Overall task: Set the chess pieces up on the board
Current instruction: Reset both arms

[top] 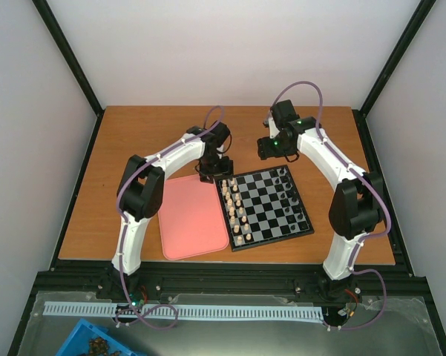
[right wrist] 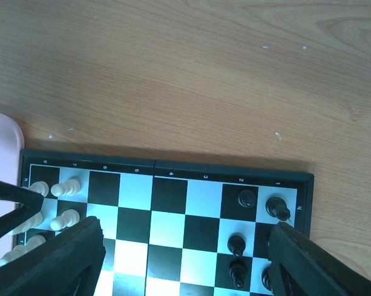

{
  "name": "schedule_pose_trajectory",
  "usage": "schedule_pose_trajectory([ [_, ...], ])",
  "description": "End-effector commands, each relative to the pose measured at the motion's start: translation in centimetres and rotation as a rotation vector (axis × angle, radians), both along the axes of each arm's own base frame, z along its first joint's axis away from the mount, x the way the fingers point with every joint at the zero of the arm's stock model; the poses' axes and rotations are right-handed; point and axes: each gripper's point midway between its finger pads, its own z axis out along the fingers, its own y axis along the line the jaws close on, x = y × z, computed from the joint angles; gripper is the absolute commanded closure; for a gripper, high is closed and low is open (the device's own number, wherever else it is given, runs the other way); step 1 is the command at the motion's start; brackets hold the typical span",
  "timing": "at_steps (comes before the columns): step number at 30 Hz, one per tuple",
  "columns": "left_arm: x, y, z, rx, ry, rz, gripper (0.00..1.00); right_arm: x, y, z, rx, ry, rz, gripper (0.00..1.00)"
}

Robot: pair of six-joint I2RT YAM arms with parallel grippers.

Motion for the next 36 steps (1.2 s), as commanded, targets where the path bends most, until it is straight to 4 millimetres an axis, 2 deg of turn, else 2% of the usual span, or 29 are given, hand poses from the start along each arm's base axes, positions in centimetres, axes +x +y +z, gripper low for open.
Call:
schedule_pose_trajectory([
  [1,0.7,-0.5,4.1,-0.037,-0.099,-0.03,0.11,-0.1,-0.7,2.9,0.002,-0.055,-0.005,0.24],
  [2,0.8,-0.3,4.5,-0.039,-0.11,-0.032,0.05,-0.2,-0.8,3.0,0.0,-0.056,-0.007,0.17],
  [3,0.9,0.0,5.0,-0.044,-0.126,-0.031,0.01,-0.3,-0.9,3.1,-0.005,-0.053,-0.01,0.02],
  [4,1.1,0.3,5.4,-0.051,-0.138,-0.029,0.0,-0.3,-1.0,3.2,-0.009,-0.049,-0.017,0.0],
  [10,1.6,2.8,7.3,-0.081,-0.21,-0.02,0.0,-0.7,-1.2,3.6,-0.001,-0.036,-0.044,0.0],
  [13,1.7,4.6,7.1,-0.107,-0.207,0.004,0.0,-0.9,-0.7,3.8,0.029,-0.023,-0.046,0.0],
  [17,1.4,8.1,6.3,-0.113,-0.19,0.051,0.0,-1.0,0.3,3.7,0.042,-0.017,-0.061,0.0],
  [21,1.2,12.6,6.7,-0.087,-0.205,0.121,0.0,-1.3,2.7,3.0,0.031,-0.001,-0.039,0.0],
  [24,0.9,14.9,7.0,-0.09,-0.208,0.163,0.0,-1.6,5.2,2.7,0.026,0.009,-0.008,0.0],
  [27,0.4,16.4,7.2,-0.078,-0.214,0.186,0.0,-1.7,7.6,3.1,0.02,-0.02,0.036,0.0],
  [30,-0.2,17.4,7.8,-0.055,-0.23,0.204,0.0,-2.1,9.1,3.3,0.007,-0.037,0.074,0.0],
  [33,-0.4,17.9,8.9,-0.044,-0.254,0.211,0.0,-2.6,9.9,3.3,0.001,-0.032,0.101,0.0],
  [36,-0.6,18.1,9.9,-0.036,-0.268,0.208,0.0,-3.2,9.9,4.1,0.004,-0.055,0.111,0.0],
])
